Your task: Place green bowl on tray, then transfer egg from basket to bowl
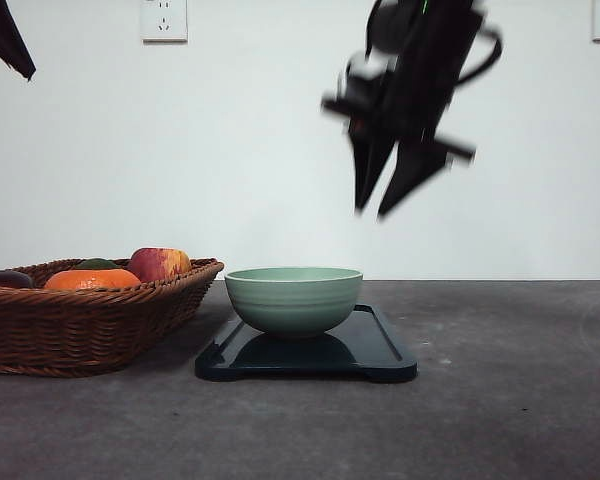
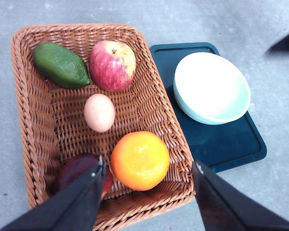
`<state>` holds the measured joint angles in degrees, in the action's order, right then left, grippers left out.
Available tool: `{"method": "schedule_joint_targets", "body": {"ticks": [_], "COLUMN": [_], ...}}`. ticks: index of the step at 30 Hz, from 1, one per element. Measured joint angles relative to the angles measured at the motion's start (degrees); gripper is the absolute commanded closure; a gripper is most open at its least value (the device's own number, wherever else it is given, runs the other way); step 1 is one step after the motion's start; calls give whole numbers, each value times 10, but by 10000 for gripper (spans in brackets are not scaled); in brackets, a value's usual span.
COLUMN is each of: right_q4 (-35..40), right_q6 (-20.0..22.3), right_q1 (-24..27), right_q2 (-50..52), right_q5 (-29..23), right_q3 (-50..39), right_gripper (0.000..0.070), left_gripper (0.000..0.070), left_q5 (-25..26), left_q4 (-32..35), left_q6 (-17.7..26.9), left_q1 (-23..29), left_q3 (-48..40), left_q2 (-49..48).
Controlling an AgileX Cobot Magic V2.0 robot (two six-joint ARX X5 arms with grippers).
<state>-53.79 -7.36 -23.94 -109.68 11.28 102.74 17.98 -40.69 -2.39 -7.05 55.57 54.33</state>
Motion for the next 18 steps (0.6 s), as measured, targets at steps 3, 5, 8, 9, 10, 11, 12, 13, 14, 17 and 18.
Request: {"method": "schedule_joint_targets", "body": {"ticks": [3, 5, 8, 9, 10, 11, 12, 13, 14, 17, 18], "right_q4": [56, 103, 171, 189, 203, 215, 225, 237, 247, 271, 272], "right_q6": [1, 1, 12, 18, 25, 31, 36, 43, 48, 59, 61], "right_q1": [0, 1, 1, 1, 1, 1, 1, 1, 1, 3, 4], "right_q2": [76, 123, 186, 207, 229, 250, 272, 296, 318, 381, 397], "right_q5": [-31, -36, -36, -36, -36, -36, -37, -38, -38, -38, -38], "right_q3": [-57, -118, -224, -260, -292, -321, -348, -374, -397, -458, -475], "right_gripper": [529, 529, 529, 529, 529, 529, 529, 529, 529, 529, 529], "left_gripper": [339, 339, 339, 339, 339, 339, 339, 339, 339, 339, 339], "left_q5": [0, 0, 0, 0, 0, 0, 0, 0, 0, 0, 0], "left_q4": [-6, -9, -9, -9, -9, -9, -10, -13, -16, -33, -39], "left_q6": [0, 0, 0, 0, 0, 0, 0, 0, -1, -1, -2], "left_q1": [0, 0, 0, 0, 0, 0, 0, 0, 0, 0, 0], "left_q3": [0, 0, 0, 0, 0, 0, 0, 0, 0, 0, 0], "left_q2": [0, 0, 0, 0, 0, 0, 0, 0, 0, 0, 0]}}
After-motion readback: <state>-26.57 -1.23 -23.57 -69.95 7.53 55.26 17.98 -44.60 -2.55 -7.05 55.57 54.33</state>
